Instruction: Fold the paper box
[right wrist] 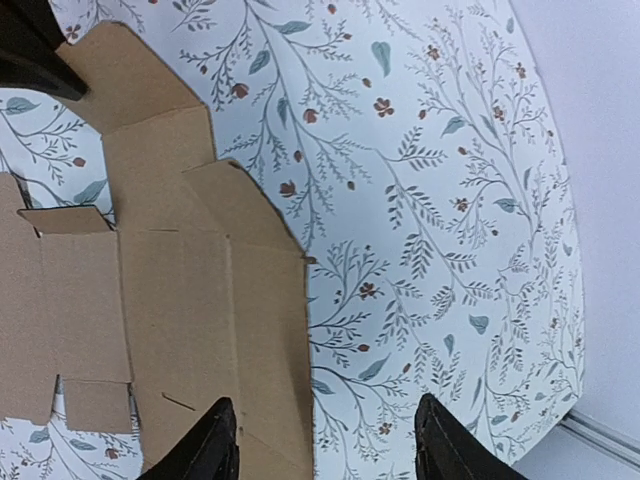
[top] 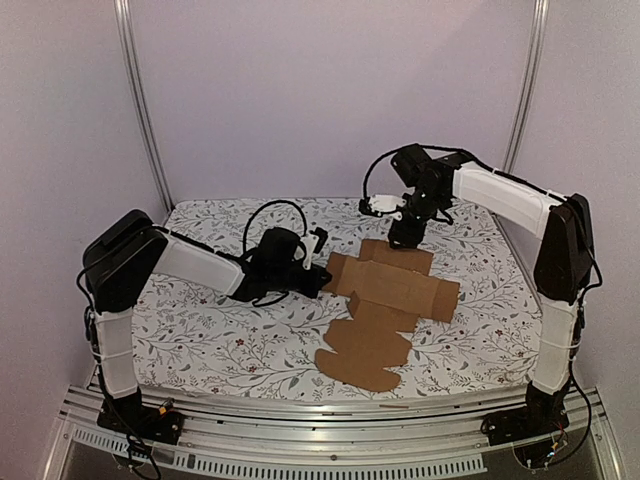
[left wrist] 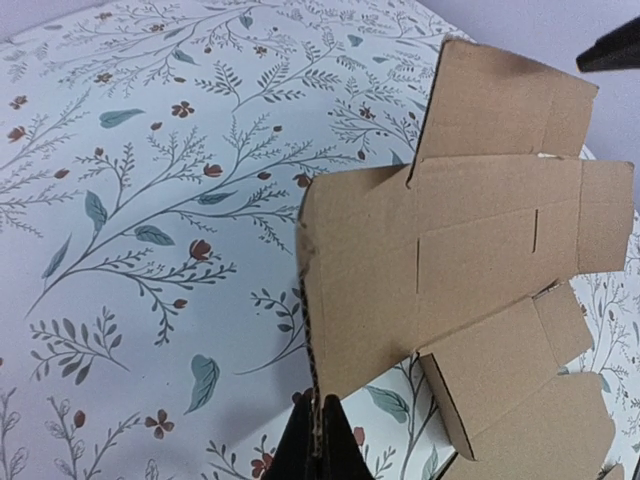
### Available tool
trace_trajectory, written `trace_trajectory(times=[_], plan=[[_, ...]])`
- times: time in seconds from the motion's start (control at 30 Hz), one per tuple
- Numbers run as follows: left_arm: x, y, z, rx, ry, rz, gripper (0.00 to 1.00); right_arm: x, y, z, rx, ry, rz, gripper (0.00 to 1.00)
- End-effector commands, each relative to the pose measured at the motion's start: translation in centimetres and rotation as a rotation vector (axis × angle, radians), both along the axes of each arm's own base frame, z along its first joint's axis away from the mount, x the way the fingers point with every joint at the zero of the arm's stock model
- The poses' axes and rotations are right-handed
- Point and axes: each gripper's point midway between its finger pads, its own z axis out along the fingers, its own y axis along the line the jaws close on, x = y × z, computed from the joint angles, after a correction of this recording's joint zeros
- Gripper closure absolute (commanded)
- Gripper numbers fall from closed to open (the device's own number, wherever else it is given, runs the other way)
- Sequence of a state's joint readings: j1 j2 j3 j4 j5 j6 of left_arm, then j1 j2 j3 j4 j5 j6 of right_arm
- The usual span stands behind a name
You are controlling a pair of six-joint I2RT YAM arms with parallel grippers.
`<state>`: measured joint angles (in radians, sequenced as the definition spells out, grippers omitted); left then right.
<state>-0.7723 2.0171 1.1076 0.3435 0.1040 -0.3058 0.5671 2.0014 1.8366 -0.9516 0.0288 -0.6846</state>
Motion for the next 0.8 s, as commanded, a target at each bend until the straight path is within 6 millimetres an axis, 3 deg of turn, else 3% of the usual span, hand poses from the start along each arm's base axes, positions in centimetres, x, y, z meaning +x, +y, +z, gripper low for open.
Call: trace_trajectory(times=[0.0, 0.17, 0.37, 0.5, 0.77], plan=[[-0.2, 0.2, 2.4, -0.032, -0.076, -0.019, 1.00, 1.3, -1.5, 2.3, -0.012, -0.013, -0.011, 0.41], [-0.2, 0.7, 3.0, -0.038, -0.108, -0.001, 1.00, 0.1, -0.9, -1.1, -0.022, 0.190, 0.007, 0.40], [-0.1, 0.9, 3.2, -0.034, -0.124, 0.009, 1.00, -2.4, -0.1, -2.0, 0.042, 0.360, 0.033, 0.41], [-0.1, 0.8, 3.2, -0.037, -0.129, 0.009, 1.00, -2.8, -0.2, -2.5, 0.039, 0.390, 0.026, 0.43], [-0.1, 0.8, 2.6, -0.035, -0.120, 0.010, 1.00, -1.4, -0.6, -2.5, 0.039, 0.352, -0.021, 0.79]])
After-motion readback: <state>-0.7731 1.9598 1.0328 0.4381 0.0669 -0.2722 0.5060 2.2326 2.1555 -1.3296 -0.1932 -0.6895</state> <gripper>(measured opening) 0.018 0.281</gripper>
